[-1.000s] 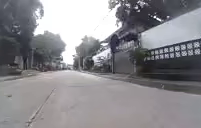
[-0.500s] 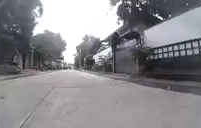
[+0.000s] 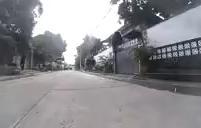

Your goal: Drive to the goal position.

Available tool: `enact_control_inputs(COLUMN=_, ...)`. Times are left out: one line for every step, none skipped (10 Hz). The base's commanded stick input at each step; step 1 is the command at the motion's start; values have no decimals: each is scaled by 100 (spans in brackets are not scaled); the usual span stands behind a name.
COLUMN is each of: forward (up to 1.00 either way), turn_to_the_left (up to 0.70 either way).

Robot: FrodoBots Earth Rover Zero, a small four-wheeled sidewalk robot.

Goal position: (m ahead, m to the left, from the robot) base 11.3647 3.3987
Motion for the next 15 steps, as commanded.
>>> enact_control_inputs(forward=50, turn_to_the_left=0)
enact_control_inputs(forward=50, turn_to_the_left=0)
enact_control_inputs(forward=50, turn_to_the_left=0)
enact_control_inputs(forward=50, turn_to_the_left=0)
enact_control_inputs(forward=50, turn_to_the_left=0)
enact_control_inputs(forward=50, turn_to_the_left=0)
enact_control_inputs(forward=50, turn_to_the_left=0)
enact_control_inputs(forward=50, turn_to_the_left=0)
enact_control_inputs(forward=50, turn_to_the_left=0)
enact_control_inputs(forward=50, turn_to_the_left=0)
enact_control_inputs(forward=50, turn_to_the_left=0)
enact_control_inputs(forward=50, turn_to_the_left=0)
enact_control_inputs(forward=50, turn_to_the_left=0)
enact_control_inputs(forward=50, turn_to_the_left=0)
enact_control_inputs(forward=50, turn_to_the_left=0)
